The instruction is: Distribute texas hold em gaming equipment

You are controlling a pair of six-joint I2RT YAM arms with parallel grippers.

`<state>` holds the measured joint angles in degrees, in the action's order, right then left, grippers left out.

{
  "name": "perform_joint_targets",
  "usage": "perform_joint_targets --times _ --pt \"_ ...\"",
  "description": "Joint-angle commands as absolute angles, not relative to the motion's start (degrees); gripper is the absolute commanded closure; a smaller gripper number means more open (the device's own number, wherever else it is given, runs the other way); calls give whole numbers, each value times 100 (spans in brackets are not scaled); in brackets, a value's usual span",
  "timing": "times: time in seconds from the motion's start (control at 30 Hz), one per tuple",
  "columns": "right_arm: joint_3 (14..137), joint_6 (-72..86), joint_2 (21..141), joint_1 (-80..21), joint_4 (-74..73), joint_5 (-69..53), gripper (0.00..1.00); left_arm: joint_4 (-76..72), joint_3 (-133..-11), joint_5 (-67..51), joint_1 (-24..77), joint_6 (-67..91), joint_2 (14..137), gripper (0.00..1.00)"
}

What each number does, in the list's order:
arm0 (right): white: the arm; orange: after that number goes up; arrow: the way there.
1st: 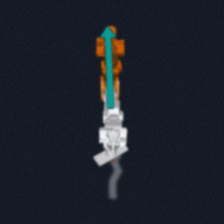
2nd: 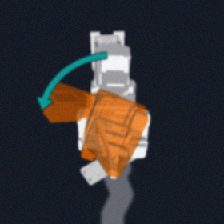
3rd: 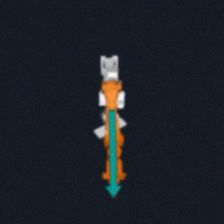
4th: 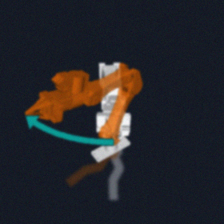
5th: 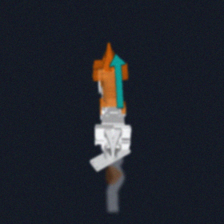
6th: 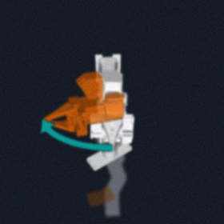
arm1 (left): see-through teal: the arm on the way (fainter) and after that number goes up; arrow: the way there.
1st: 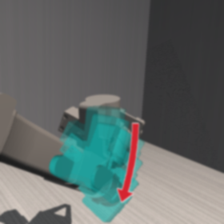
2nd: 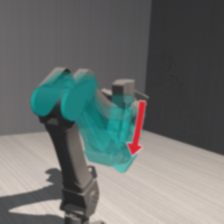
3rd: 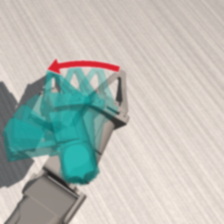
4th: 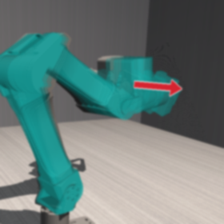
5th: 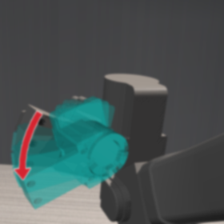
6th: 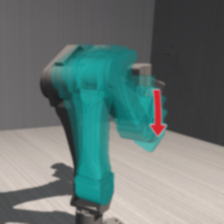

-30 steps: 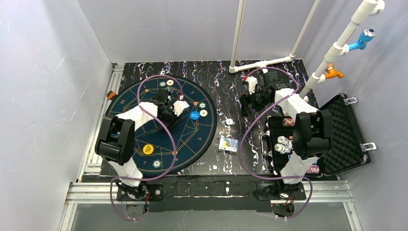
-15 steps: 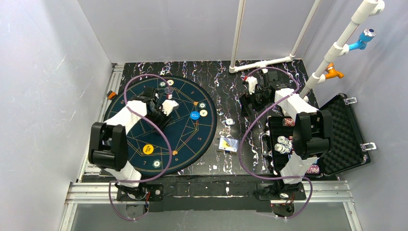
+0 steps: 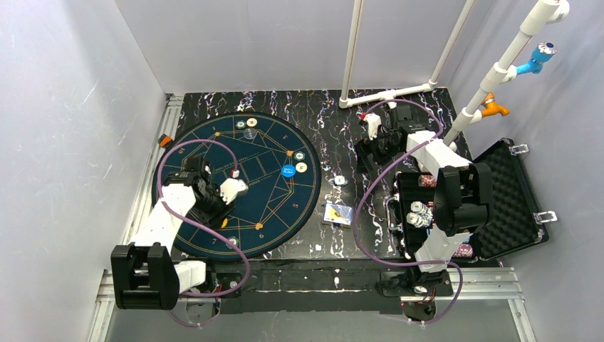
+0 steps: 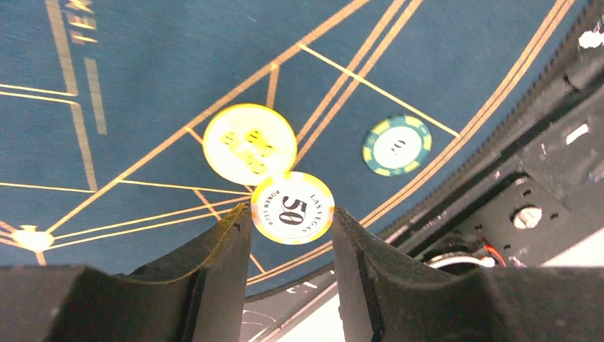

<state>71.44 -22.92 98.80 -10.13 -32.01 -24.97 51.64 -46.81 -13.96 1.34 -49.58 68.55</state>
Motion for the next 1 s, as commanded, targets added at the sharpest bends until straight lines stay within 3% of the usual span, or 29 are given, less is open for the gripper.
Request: perform_joint_targets --times 0.0,0.5,0.67,0.83,0.97 --pt "7181 -2373 9795 -984 -3261 -2654 0 5734 -4276 -1441 114 -5575 6649 80" --pt "7181 -2373 9836 -984 -3268 -2643 0 5286 -3713 -1300 410 -5567 7024 76" --pt "7181 -2373 9834 -984 -3253 -2637 0 5183 -3618 -1254 554 -5515 7072 71" --pt "7181 -2373 9835 -982 -3262 -2637 0 5267 -3630 -1153 606 -5555 7023 43" --pt "7181 -2373 9839 -983 -3265 -2661 0 5676 -4051 -1264 609 -5585 6873 32"
